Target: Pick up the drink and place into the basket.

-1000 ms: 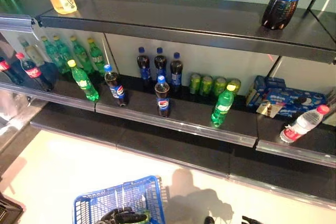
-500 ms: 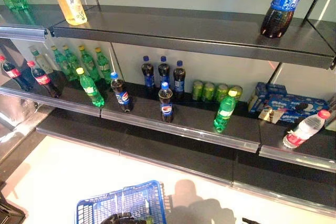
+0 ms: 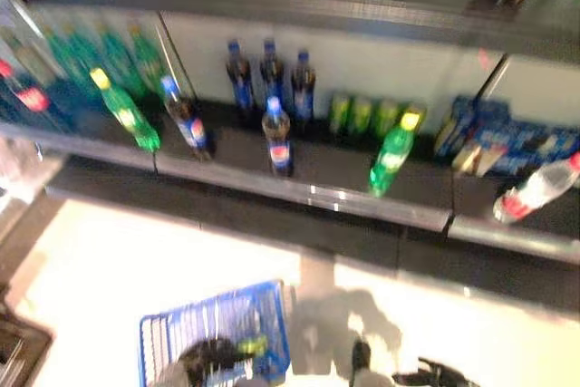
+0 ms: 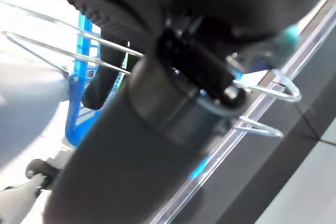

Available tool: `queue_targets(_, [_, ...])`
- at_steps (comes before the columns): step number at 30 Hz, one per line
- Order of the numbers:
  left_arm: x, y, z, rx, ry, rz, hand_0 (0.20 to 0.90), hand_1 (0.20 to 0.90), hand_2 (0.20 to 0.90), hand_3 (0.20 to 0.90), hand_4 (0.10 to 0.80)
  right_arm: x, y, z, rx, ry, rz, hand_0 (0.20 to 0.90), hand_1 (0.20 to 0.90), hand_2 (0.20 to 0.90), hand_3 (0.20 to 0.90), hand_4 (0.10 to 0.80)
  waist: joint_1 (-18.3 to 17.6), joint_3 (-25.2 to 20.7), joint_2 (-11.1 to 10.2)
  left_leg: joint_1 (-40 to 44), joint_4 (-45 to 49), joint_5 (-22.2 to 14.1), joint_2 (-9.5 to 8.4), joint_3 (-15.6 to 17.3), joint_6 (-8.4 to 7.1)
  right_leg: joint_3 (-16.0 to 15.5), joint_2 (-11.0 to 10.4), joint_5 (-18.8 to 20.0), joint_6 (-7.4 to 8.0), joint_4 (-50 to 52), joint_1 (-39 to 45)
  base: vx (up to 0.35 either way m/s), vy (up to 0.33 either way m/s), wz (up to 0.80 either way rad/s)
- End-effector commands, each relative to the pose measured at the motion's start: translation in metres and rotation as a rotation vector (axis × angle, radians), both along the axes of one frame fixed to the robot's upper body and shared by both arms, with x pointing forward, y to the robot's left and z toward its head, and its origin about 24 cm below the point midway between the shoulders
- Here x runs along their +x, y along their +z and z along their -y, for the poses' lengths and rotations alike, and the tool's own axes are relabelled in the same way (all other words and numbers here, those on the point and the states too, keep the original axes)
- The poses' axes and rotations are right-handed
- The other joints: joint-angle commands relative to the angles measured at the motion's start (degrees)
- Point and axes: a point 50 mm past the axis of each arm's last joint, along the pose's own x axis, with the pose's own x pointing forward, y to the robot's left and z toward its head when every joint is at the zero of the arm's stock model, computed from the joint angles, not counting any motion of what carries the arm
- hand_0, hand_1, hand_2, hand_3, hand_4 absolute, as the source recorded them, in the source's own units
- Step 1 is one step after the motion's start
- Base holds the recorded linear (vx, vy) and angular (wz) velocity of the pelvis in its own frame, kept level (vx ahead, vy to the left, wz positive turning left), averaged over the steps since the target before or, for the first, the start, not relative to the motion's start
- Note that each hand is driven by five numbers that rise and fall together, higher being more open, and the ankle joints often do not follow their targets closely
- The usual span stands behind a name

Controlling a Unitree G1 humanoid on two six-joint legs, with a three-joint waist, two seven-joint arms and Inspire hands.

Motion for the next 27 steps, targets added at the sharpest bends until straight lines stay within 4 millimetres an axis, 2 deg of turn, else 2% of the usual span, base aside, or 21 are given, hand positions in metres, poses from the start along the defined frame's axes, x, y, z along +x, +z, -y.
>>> queue_targets(1, [-0.010, -0.003, -0.005, 0.005, 0.000, 0.009, 0.300, 0.300, 0.300, 0.200, 0.100, 0.002, 0.007, 0.014, -0.028, -0.065, 0.047, 0.900, 0.900, 0.900, 0.900, 0.800, -0.29, 2.64, -1.63, -5.63, 11.39, -4.71, 0.59, -3.18, 0.81, 2.57, -1.51, -3.64, -0.33, 9.30, -5.28, -0.188, -0.029, -0.05])
queue_targets(6, [-0.007, 0.001, -0.011, 0.020, -0.003, 0.021, 0.300, 0.300, 0.300, 0.200, 0.100, 0.013, 0.016, 0.019, -0.020, -0.092, 0.123, 0.900, 0.900, 0.900, 0.900, 0.800, -0.25, 4.29, -1.69, -11.85, 19.48, -8.35, 0.90, -3.58, 1.21, 3.70, -2.41, -6.57, -0.60, 17.50, -11.69, -0.109, 0.001, -0.04])
queue_targets(8, [-0.004, 0.004, -0.011, 0.012, 0.009, 0.050, 0.300, 0.300, 0.300, 0.200, 0.100, 0.022, 0.021, 0.019, -0.006, -0.078, 0.195, 0.900, 0.900, 0.900, 0.900, 0.800, -0.36, 4.91, -1.20, -15.54, 24.00, -10.24, 1.14, -4.08, 1.20, 5.24, -2.23, -8.23, -0.76, 22.55, -15.50, -0.099, 0.016, -0.05])
queue_targets(12, [0.000, 0.007, -0.010, 0.014, 0.011, 0.071, 0.300, 0.300, 0.300, 0.200, 0.100, 0.034, 0.028, 0.018, 0.014, -0.089, 0.275, 0.900, 0.900, 0.900, 0.900, 0.800, -0.32, 5.31, -0.92, -16.77, 25.11, -10.70, 1.16, -4.36, 1.24, 5.70, -1.99, -8.60, -0.70, 23.95, -16.90, -0.027, -0.009, -0.05])
queue_targets(16, [0.009, 0.013, -0.007, 0.002, 0.014, 0.113, 0.300, 0.300, 0.300, 0.200, 0.100, 0.074, 0.057, 0.007, 0.074, -0.038, 0.514, 0.900, 0.900, 0.900, 0.900, 0.800, -0.07, 6.30, -0.43, -17.57, 24.34, -9.69, 0.95, -4.98, 1.48, 5.81, -1.16, -8.39, -0.92, 24.70, -18.22, -0.004, -0.008, -0.02])
queue_targets(18, [0.009, 0.013, -0.006, 0.000, 0.012, 0.116, 0.300, 0.300, 0.300, 0.200, 0.100, 0.079, 0.061, 0.005, 0.076, -0.030, 0.539, 0.900, 0.900, 0.900, 0.900, 0.800, -0.05, 6.43, -0.40, -17.50, 24.13, -9.58, 0.92, -4.99, 1.46, 5.78, -1.11, -8.35, -0.93, 24.56, -18.18, 0.000, 0.000, 0.00])
queue_targets(19, [0.010, 0.014, -0.004, -0.005, 0.006, 0.126, 0.300, 0.300, 0.300, 0.200, 0.100, 0.101, 0.083, -0.004, 0.105, 0.017, 0.677, 0.900, 0.900, 0.900, 0.900, 0.800, -0.17, 7.09, -0.28, -17.38, 23.46, -9.10, 0.68, -5.04, 1.54, 5.65, -0.89, -8.00, -1.03, 23.97, -18.16, 0.000, 0.000, 0.00])
queue_targets(22, [0.010, 0.014, -0.003, -0.010, 0.007, 0.129, 0.300, 0.300, 0.300, 0.200, 0.100, 0.126, 0.115, -0.020, 0.110, 0.103, 0.827, 0.900, 0.900, 0.900, 0.900, 0.800, -0.30, 7.68, -0.29, -17.22, 23.19, -8.68, 0.55, -4.90, 1.50, 5.05, -1.01, -7.82, -1.26, 23.82, -17.97, -0.006, -0.006, -0.02])
queue_targets(24, [0.007, 0.013, -0.003, -0.017, 0.019, 0.127, 0.300, 0.300, 0.300, 0.200, 0.100, 0.143, 0.149, -0.037, 0.135, 0.180, 0.972, 0.900, 0.900, 0.900, 0.900, 0.800, -0.48, 8.06, -0.49, -16.85, 22.86, -8.44, 0.46, -4.81, 1.48, 4.67, -1.26, -7.79, -1.40, 23.68, -17.64, 0.000, 0.000, 0.00])
queue_targets(26, [0.003, 0.012, -0.005, -0.020, 0.025, 0.125, 0.300, 0.300, 0.300, 0.200, 0.100, 0.150, 0.174, -0.051, 0.140, 0.241, 1.074, 0.900, 0.900, 0.900, 0.900, 0.800, -0.68, 8.28, -0.69, -16.52, 22.50, -8.33, 0.44, -4.74, 1.49, 4.48, -1.40, -7.81, -1.51, 23.38, -17.33, 0.000, 0.000, 0.00])
queue_targets(27, [0.003, 0.012, -0.005, -0.020, 0.025, 0.125, 0.300, 0.300, 0.300, 0.200, 0.100, 0.150, 0.174, -0.051, 0.140, 0.241, 1.074, 0.900, 0.900, 0.900, 0.900, 0.800, -0.68, 8.28, -0.69, -16.52, 22.50, -8.33, 0.44, -4.74, 1.49, 4.48, -1.40, -7.81, -1.51, 23.38, -17.33, 0.000, 0.000, 0.00])
